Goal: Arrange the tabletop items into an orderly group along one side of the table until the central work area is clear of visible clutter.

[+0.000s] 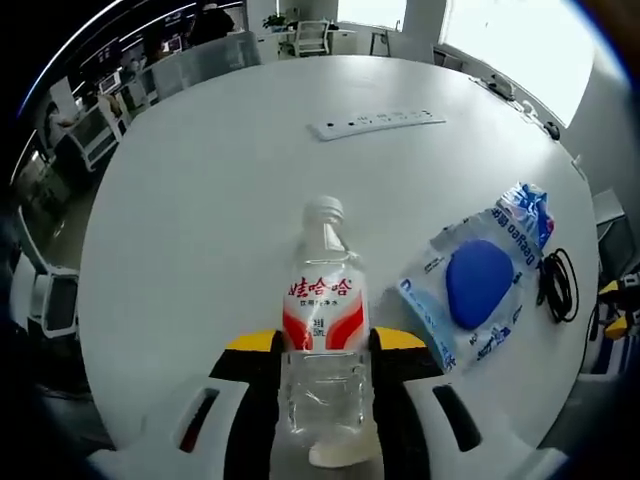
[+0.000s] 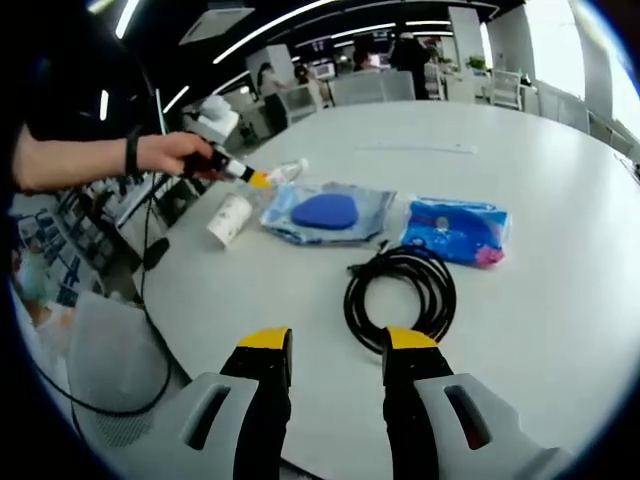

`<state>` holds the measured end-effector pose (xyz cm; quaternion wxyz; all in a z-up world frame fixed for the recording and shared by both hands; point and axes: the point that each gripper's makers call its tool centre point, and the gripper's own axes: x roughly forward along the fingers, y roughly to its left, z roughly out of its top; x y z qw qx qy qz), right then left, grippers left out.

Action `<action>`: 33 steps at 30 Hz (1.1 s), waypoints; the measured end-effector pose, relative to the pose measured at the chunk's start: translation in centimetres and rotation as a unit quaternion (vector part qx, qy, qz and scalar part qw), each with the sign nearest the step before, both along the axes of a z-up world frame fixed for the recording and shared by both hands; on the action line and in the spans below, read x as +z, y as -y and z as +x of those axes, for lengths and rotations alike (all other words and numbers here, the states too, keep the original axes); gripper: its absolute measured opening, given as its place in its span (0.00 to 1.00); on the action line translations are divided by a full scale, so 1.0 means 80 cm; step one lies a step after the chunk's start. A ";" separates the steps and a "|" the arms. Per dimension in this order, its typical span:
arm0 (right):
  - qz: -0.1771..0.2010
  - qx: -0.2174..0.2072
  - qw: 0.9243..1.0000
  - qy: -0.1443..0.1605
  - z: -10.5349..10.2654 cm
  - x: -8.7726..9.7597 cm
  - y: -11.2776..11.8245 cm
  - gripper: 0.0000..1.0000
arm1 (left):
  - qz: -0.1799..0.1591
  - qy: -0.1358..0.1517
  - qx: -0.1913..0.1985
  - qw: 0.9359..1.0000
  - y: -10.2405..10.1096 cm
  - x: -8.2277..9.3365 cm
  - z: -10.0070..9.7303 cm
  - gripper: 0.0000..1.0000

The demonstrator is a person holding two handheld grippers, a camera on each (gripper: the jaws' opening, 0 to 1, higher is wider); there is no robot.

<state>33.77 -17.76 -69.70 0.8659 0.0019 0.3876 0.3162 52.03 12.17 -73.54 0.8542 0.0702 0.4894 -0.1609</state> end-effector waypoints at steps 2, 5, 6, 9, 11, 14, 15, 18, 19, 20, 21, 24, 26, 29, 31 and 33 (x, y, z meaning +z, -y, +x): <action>0.000 0.003 1.000 -0.002 0.000 0.000 -0.003 0.34 | 0.000 0.001 0.003 1.000 -0.003 0.001 -0.003 0.35; 0.001 0.006 1.000 -0.003 0.000 0.000 -0.006 0.34 | -0.005 -0.001 0.010 1.000 -0.004 0.002 -0.002 0.35; 0.001 0.007 1.000 -0.004 0.000 0.001 -0.007 0.34 | -0.005 -0.001 0.010 1.000 -0.004 0.002 -0.002 0.35; -0.001 0.010 1.000 -0.003 0.001 0.002 -0.009 0.34 | 0.002 -0.001 0.003 1.000 -0.003 0.003 0.000 0.36; -0.001 0.009 1.000 -0.002 0.003 0.004 -0.008 0.34 | -0.001 0.002 0.003 1.000 0.000 0.005 0.004 0.37; -0.003 0.010 1.000 -0.002 0.004 0.004 -0.006 0.34 | -0.008 0.001 0.005 1.000 0.006 0.004 0.009 0.41; -0.003 0.009 1.000 -0.003 0.004 0.004 -0.006 0.34 | -0.007 0.001 0.004 1.000 0.006 0.003 0.010 0.42; -0.005 0.006 1.000 -0.004 0.002 0.004 -0.003 0.34 | -0.005 -0.004 0.001 1.000 0.008 -0.003 0.015 0.43; -0.005 0.006 1.000 -0.005 0.002 0.003 -0.003 0.34 | -0.006 -0.004 0.002 1.000 0.008 -0.004 0.017 0.44; -0.006 0.005 1.000 -0.007 0.001 0.003 -0.001 0.34 | -0.006 -0.005 0.002 1.000 0.008 -0.006 0.019 0.45; -0.006 0.004 1.000 -0.007 -0.001 0.002 -0.001 0.34 | -0.006 -0.006 0.002 1.000 0.008 -0.007 0.019 0.45; -0.008 0.002 1.000 -0.011 -0.004 0.000 0.002 0.34 | -0.007 -0.012 0.004 1.000 0.007 -0.013 0.023 0.45; -0.009 0.002 1.000 -0.013 -0.005 -0.002 0.004 0.34 | -0.007 -0.013 0.003 1.000 0.008 -0.015 0.025 0.45; -0.010 -0.001 1.000 -0.016 -0.005 -0.003 0.009 0.34 | -0.003 -0.015 0.000 1.000 0.008 -0.018 0.028 0.43; -0.011 -0.003 1.000 -0.018 -0.005 -0.004 0.011 0.34 | -0.001 -0.018 -0.002 1.000 0.007 -0.020 0.029 0.41; -0.012 -0.004 1.000 -0.018 -0.005 -0.004 0.011 0.34 | -0.003 -0.019 0.000 1.000 0.007 -0.019 0.029 0.40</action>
